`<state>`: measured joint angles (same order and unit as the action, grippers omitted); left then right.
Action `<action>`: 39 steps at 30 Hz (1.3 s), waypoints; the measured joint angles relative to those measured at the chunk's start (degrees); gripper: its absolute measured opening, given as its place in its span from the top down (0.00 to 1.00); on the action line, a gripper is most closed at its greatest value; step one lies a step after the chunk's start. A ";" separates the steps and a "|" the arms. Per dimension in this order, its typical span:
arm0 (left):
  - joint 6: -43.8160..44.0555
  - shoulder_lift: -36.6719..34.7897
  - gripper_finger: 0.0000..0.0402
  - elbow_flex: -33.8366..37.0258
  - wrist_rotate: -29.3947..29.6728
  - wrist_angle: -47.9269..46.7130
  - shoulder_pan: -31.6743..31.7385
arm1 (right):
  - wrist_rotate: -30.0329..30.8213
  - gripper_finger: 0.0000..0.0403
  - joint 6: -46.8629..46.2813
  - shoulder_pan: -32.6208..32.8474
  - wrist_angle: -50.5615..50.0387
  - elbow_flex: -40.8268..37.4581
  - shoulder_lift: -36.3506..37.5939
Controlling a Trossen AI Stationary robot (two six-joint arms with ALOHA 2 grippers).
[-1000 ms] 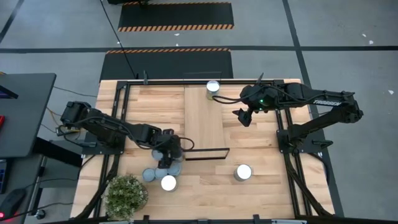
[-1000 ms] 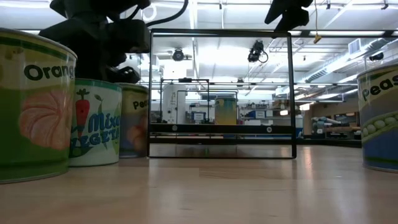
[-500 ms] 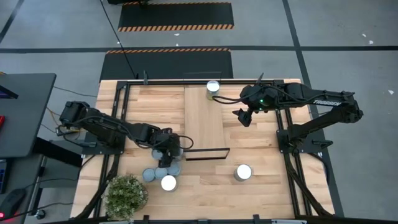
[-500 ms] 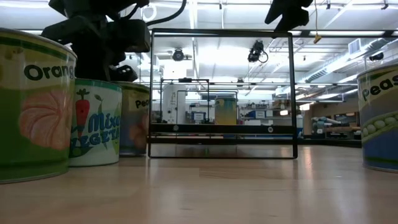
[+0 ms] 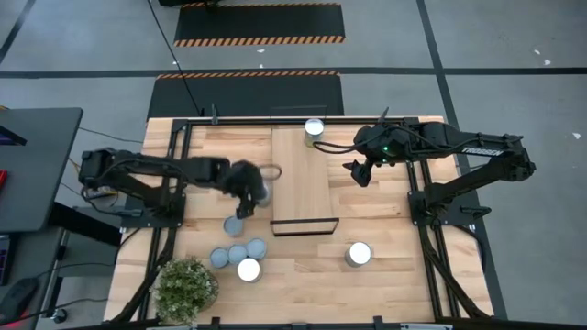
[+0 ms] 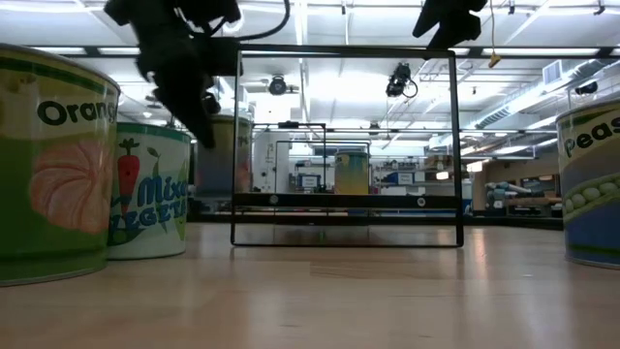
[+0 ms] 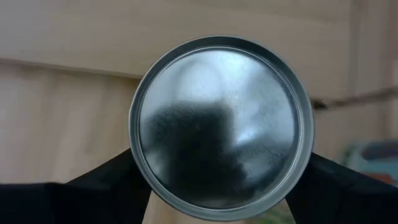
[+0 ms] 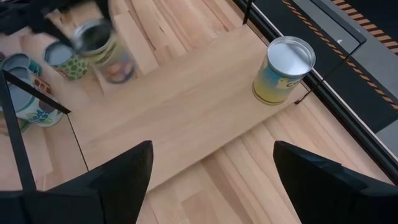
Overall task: Pick and place cans onto a shelf
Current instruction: Put the canned peaches on the shelf
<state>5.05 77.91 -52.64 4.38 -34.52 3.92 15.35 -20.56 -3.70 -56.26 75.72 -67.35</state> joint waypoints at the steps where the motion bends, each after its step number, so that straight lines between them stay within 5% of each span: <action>1: -1.06 0.00 0.26 -0.70 -0.52 -0.14 1.71 | 0.00 0.16 0.00 0.00 0.01 0.00 0.00; 12: -10.51 7.86 0.26 -15.70 -5.65 0.20 17.06 | -0.74 0.16 -1.02 0.16 0.61 0.00 0.00; 27: -16.51 32.33 0.26 -42.29 -5.75 -8.83 22.34 | 1.88 0.16 5.81 4.19 -0.97 -0.02 2.23; 39: -35.34 33.44 0.26 -43.56 -7.44 -12.13 27.13 | 7.62 0.16 0.82 1.29 2.84 -0.02 4.63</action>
<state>-30.30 111.35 -96.20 -3.05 -46.65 31.06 22.97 -19.73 -2.41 -53.42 75.70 -62.72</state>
